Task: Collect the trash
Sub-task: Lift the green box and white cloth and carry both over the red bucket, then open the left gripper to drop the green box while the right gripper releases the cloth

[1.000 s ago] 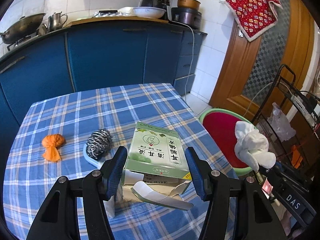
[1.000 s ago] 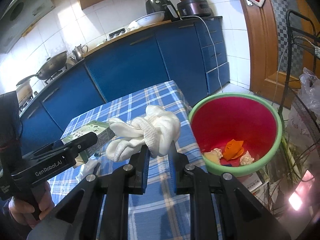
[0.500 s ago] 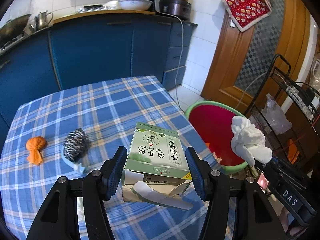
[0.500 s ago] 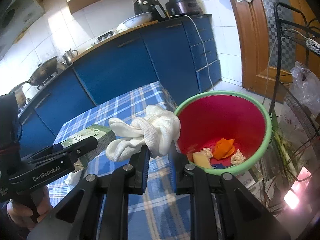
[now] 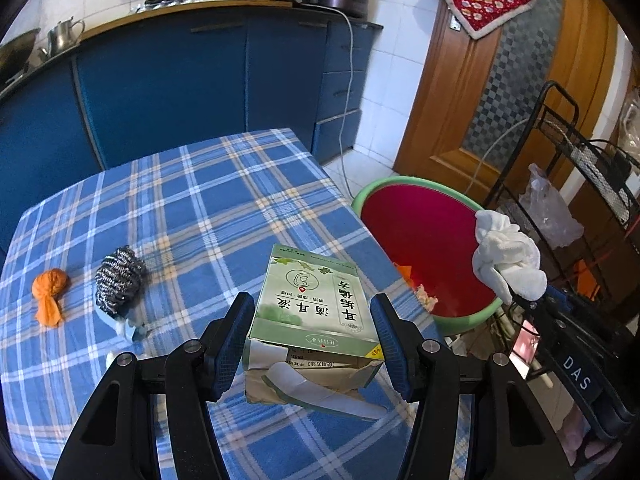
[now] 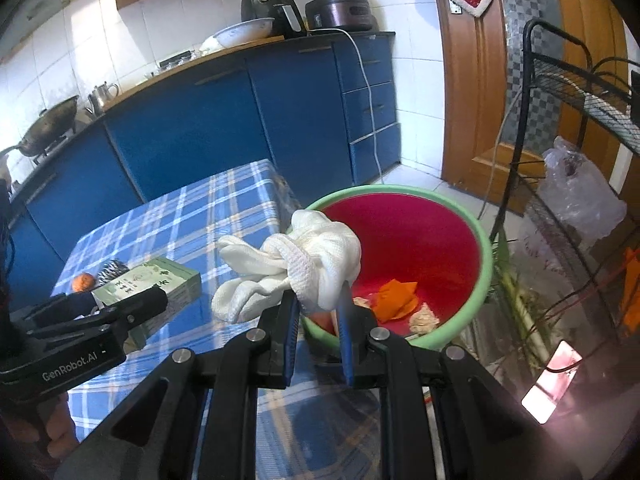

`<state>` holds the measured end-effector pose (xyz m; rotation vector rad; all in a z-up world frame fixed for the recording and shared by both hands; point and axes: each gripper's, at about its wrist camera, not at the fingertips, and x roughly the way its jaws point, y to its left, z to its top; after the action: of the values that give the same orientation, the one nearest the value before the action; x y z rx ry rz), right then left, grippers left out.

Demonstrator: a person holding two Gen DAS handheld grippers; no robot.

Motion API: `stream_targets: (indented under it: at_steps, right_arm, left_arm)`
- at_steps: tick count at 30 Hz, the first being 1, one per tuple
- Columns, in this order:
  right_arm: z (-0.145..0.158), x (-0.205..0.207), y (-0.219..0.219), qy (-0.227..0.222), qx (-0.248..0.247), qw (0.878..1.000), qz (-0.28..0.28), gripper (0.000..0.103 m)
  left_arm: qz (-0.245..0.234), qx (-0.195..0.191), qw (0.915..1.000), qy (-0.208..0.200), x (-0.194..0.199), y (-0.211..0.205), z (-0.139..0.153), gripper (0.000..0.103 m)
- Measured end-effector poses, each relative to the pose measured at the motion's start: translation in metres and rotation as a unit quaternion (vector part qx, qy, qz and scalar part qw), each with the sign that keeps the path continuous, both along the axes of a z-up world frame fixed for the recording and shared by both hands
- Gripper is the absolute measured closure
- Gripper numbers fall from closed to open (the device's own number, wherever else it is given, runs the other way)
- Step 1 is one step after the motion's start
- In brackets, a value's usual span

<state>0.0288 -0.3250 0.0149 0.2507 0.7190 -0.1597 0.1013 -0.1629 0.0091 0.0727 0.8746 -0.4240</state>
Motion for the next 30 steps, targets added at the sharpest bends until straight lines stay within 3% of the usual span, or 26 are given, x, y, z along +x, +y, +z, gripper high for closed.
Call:
stream_targets:
  at_steps: [30]
  right_arm:
    - [-0.012,-0.001,-0.028,0.013,0.007,0.999,-0.032,0.083]
  left_arm:
    - [-0.027,0.030,0.9991,0.011,0.003,-0.036,-0.008,0.041]
